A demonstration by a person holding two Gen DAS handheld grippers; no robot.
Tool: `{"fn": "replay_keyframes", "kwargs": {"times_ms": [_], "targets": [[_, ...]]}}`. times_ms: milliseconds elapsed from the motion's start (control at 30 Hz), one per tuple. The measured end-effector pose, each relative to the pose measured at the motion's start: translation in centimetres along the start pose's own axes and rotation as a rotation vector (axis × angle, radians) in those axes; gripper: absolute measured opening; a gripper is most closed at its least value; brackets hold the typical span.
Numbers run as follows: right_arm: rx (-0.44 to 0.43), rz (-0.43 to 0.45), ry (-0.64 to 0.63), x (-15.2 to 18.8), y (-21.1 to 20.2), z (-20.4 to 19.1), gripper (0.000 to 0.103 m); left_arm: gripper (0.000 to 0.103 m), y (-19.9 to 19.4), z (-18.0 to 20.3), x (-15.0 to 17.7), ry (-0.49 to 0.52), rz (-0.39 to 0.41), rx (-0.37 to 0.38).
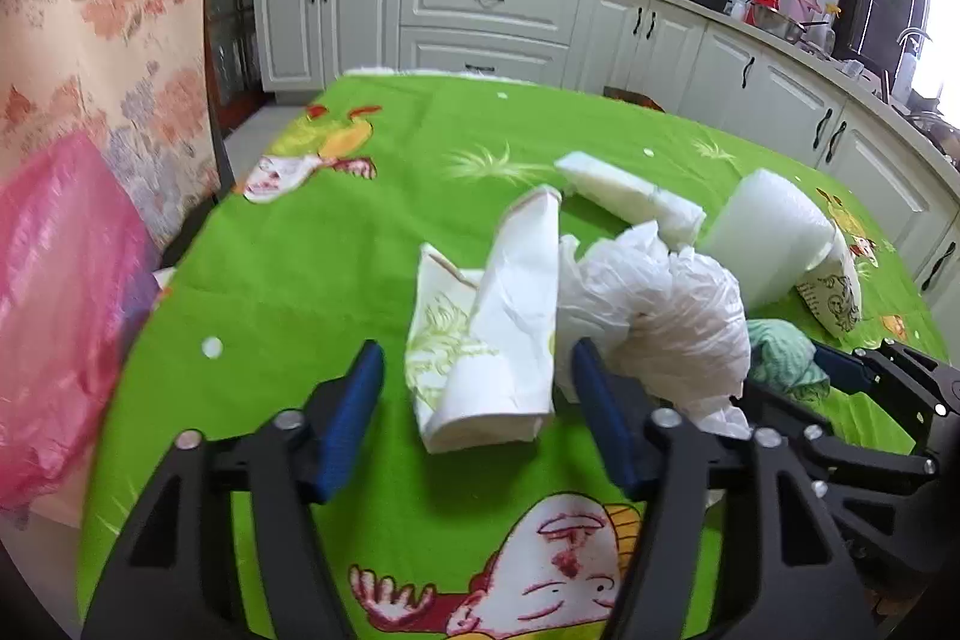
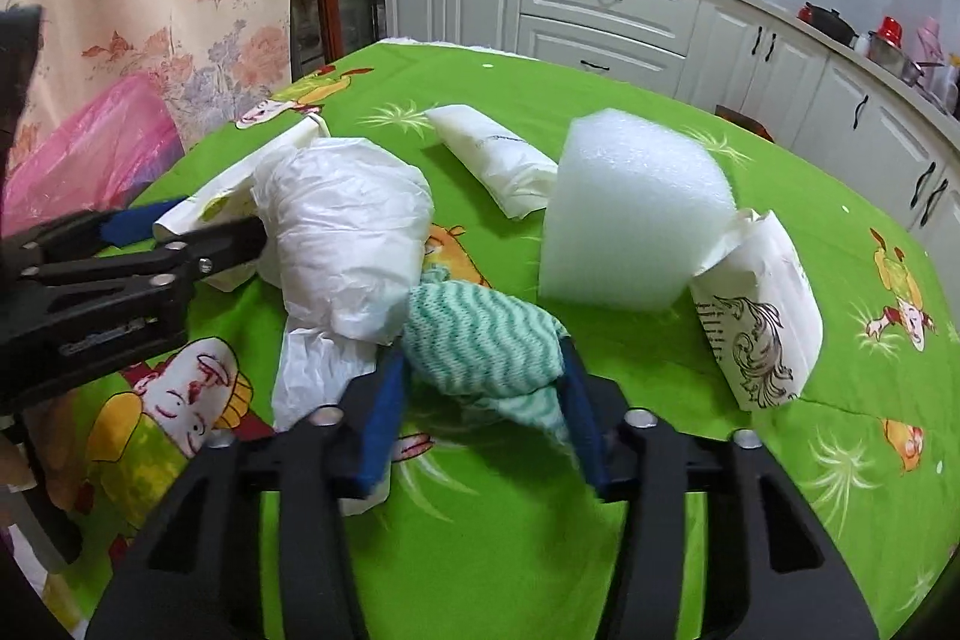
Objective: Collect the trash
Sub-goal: 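Grasp the green striped cloth with the right tool while the left tool grasps a paper cup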
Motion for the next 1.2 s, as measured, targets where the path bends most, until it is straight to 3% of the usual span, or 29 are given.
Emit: {"fn": "replay_keyframes", "kwargs": {"times_ms": [67, 333, 533, 867, 1200], "targets": [[-0.008, 0.007, 0.015, 0.1, -0.3, 0.3, 0.043, 0.047, 0.3, -0.1, 0.2, -0.007, -0.013, 0.019], [-0.019, 0.049, 0.085, 0.4, -1.8, 1.7, 0.042, 0.045, -1.3, 0.1, 0.3, -0.008, 0.049, -0.022], [-0.048, 0.063, 0.124, 1.2, -2.9, 2.4, 0.042, 0.045, -3.9, -0.2, 2.4, -0.064, 0.094, -0.031], [-0.059, 0.086, 0.119, 2.4, -4.4, 1.9, 0.042, 0.045, -8.8, 0.4, 5.1, -0.020, 0.177, -0.094], [-0.096, 0.103, 0.102, 3.4, -5.6, 0.8, 0.042, 0.046, -10.7, 1.1, 6.9, 0.003, 0.236, -0.123]]}}
Point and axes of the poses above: each gripper's, at about its wrist camera, not at the fingertips, and y roughly the way its jaws point, z to its right, x to its underside, the point moved 3 cm from there along y, roughly the way its jaws point, and after that the axes turned 14 degrees about y, right-handed, at the moved point
